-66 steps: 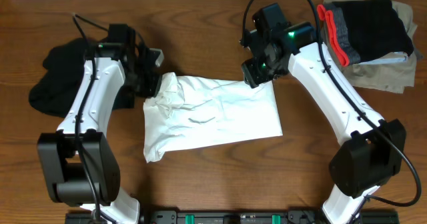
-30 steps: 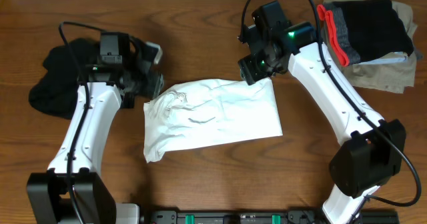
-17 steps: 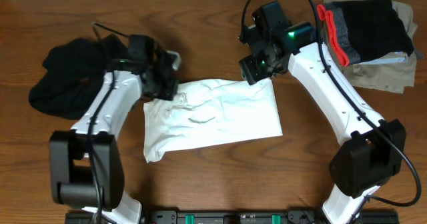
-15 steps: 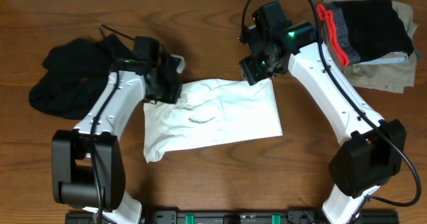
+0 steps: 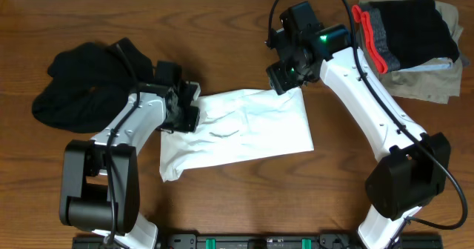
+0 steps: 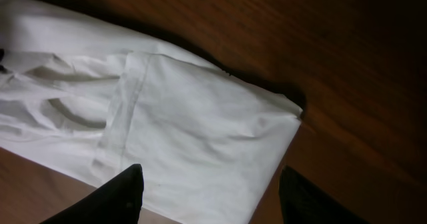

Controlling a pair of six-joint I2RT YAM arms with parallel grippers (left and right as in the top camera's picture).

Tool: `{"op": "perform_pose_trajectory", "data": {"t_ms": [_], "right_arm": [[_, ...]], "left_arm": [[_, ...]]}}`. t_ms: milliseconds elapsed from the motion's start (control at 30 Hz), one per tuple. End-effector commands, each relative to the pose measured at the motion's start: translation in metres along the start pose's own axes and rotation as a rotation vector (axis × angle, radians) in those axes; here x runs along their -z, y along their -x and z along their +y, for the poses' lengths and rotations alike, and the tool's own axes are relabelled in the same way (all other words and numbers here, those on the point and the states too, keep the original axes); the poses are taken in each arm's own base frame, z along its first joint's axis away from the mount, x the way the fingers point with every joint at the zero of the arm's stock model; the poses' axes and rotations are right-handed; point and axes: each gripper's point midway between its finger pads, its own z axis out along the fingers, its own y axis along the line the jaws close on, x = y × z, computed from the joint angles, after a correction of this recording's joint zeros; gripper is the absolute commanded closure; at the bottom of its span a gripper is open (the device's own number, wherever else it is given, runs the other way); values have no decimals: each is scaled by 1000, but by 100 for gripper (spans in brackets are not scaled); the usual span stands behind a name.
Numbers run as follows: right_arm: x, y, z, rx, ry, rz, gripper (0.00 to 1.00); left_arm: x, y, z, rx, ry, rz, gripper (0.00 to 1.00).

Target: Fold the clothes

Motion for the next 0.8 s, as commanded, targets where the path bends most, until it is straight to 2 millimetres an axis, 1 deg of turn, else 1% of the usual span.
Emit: {"op": "perform_pose_trajectory", "data": {"t_ms": [0,67,133,200,233,300,333,367,433,533,600,667,767], "right_arm": [[9,8,-3,5,-10,-33,37],[9,8,-4,3,-11,-33,37],[9,7,-5,1,-11,-32,37],[9,7,-5,1,-11,-32,36],[9,7,-5,1,-11,-32,36],[9,7,-5,1,-11,-32,35],[9,7,-5,0,-11,-32,35],[9,7,-5,0,-11,-32,34],[9,7,-6,-1,-12,-32,32],[9,7,-8,-5,-13,-33,31],[9,8,-8,-5,-14,-34,30],[9,8,-8,-5,-14,-34,28],[9,8,-8,-5,-14,-33,28]], "left_arm": [[-6,-8,5,35,19,23,94],[-3,-4,4,51,16,12,94],[6,2,-5,54,-27,-5,94],[25,11,-13,54,-69,-33,94],[37,17,-17,53,-83,-51,94],[60,23,-18,66,-84,-84,94],[72,24,-18,71,-83,-98,94],[82,23,-16,79,-81,-112,91],[92,19,-11,104,-76,-124,85],[96,8,1,157,-71,-95,84],[91,0,14,207,-67,-68,83],[84,-8,25,250,-66,-42,72],[73,-21,36,307,-82,0,51]]}}
